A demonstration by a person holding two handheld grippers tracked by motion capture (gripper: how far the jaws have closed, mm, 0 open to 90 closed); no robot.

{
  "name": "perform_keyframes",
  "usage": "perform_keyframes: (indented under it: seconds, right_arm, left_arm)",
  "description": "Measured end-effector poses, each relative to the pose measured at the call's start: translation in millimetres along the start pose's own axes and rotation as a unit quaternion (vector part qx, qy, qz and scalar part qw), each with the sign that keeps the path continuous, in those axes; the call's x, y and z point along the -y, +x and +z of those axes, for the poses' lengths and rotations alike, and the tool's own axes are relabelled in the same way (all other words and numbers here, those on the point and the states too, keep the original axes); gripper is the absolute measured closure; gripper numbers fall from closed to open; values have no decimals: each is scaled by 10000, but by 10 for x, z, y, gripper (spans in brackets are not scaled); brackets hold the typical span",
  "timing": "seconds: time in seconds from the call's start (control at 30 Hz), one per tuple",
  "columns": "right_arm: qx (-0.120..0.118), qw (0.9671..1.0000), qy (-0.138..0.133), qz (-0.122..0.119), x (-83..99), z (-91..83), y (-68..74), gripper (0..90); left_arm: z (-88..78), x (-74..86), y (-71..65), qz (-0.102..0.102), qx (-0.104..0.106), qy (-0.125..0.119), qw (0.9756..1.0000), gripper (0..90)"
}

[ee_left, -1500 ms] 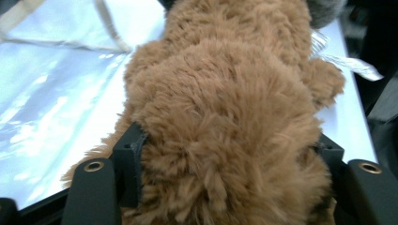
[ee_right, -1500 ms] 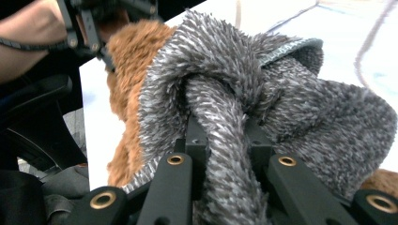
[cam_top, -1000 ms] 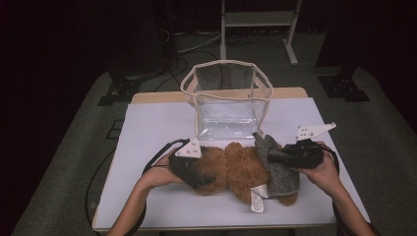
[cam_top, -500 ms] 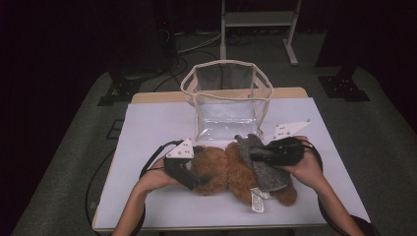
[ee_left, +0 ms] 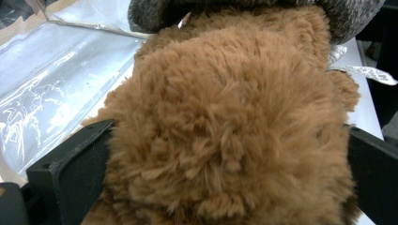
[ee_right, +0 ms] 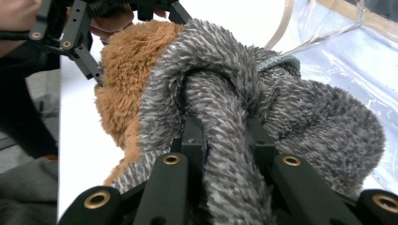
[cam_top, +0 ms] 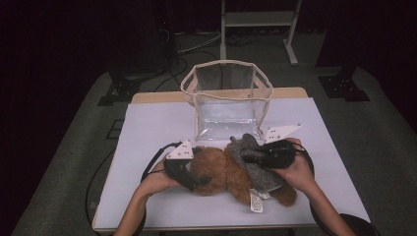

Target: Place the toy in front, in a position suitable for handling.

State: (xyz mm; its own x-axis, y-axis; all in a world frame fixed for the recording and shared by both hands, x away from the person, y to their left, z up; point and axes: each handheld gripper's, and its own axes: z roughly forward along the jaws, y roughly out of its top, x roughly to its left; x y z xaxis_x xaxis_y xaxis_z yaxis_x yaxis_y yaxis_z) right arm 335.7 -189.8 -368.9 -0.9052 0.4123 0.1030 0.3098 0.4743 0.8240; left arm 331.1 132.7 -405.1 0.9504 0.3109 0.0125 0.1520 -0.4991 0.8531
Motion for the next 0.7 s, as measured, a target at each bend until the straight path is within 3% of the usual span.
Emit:
perform_keyframes:
  seconds: [0.1,0.2,0.4,0.5,0.6,0.7]
  right_arm:
    - [59,10000,25,49,13,-150,-91,735]
    - [183,9996,-5,207,41,-254,-148,734]
    - [107,9999,-16,9,-37,8,12,728]
    - [26,10000,42,-72,-68,37,31,725]
    - [-42,9999,150,-73,-57,-65,-29,711]
    - [99,9996,268,-51,-29,-230,-90,714]
  left_arm:
    - [-12,24,-12,98,-6,-86,9999,0]
    - [-12,43,-4,62,7,-161,9999,0]
    - [6,41,-9,109,12,-115,9999,0]
    - [-2,49,-18,124,-3,-139,9998,0]
    - [-9,46,-31,118,-13,-151,9998,0]
    - [-21,41,-34,137,-18,-108,9998,0]
